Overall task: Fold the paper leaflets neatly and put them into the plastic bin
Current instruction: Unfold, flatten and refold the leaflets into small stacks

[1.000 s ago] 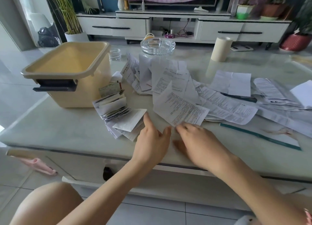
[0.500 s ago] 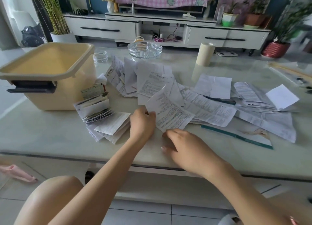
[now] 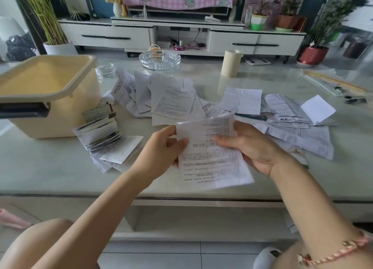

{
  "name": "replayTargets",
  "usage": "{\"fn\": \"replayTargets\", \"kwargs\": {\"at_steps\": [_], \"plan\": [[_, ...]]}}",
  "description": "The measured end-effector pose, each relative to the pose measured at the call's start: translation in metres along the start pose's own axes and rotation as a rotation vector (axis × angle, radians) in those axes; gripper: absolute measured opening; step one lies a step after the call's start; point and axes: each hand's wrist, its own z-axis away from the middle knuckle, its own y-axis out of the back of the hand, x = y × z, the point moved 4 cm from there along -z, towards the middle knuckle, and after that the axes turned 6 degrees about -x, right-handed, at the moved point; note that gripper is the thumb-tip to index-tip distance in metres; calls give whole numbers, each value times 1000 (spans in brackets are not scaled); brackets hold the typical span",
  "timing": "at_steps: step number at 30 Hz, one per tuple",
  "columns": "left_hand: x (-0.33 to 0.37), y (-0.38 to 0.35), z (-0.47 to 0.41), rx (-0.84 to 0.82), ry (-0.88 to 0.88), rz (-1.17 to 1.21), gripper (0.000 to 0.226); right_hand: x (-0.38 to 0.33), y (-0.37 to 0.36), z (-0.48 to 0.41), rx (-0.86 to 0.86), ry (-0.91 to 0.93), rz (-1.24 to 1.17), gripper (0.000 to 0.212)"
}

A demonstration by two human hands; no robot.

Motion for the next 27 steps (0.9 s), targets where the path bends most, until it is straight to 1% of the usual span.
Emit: {"fn": "replayTargets", "kwargs": {"at_steps": [3,4,6,8,9,10,12,14,16,17,18,19,20,21,22,23,24,25,27], "plan": [[-3,2,2,-17,47,165,27,-3,-5,0,95,79,-66,18],[-4,4,2,-18,76,250,28,-4,-6,1,101,90,-95,19],[-7,5,2,-21,153,482,31,-3,-9,2,88,94,-137,32],[-8,5,3,-36,218,735,26,-4,-12,1,129,145,-57,46],[-8,5,3,-52,231,788,23,-5,-14,1,152,183,-12,50],[-10,5,3,-69,238,766,22,-7,-17,1,167,215,28,50],[-15,4,2,-62,214,595,19,-9,-20,1,166,231,123,44],[-18,7,2,47,164,431,6,-9,-18,2,142,192,200,41],[-16,15,2,188,82,276,6,-11,-10,3,161,178,123,41],[-12,17,3,206,29,207,7,-14,-5,4,183,183,89,38],[-8,18,3,190,-14,152,8,-16,-3,6,196,197,91,31],[-4,16,4,148,-44,103,9,-17,-4,7,172,205,138,20],[-1,12,5,97,-62,62,9,-15,-8,8,101,192,216,11],[1,8,6,53,-72,27,9,-11,-14,8,14,149,312,21],[2,4,6,25,-80,2,8,-4,-19,8,-71,90,397,33],[2,2,6,14,-86,-8,7,1,-25,9,-129,36,448,38],[2,2,5,14,-81,9,5,3,-28,10,-142,18,466,36],[2,4,4,30,-68,48,6,2,-29,10,-113,38,468,30],[-1,8,2,69,-24,172,19,-3,-21,9,42,88,404,18]]}}
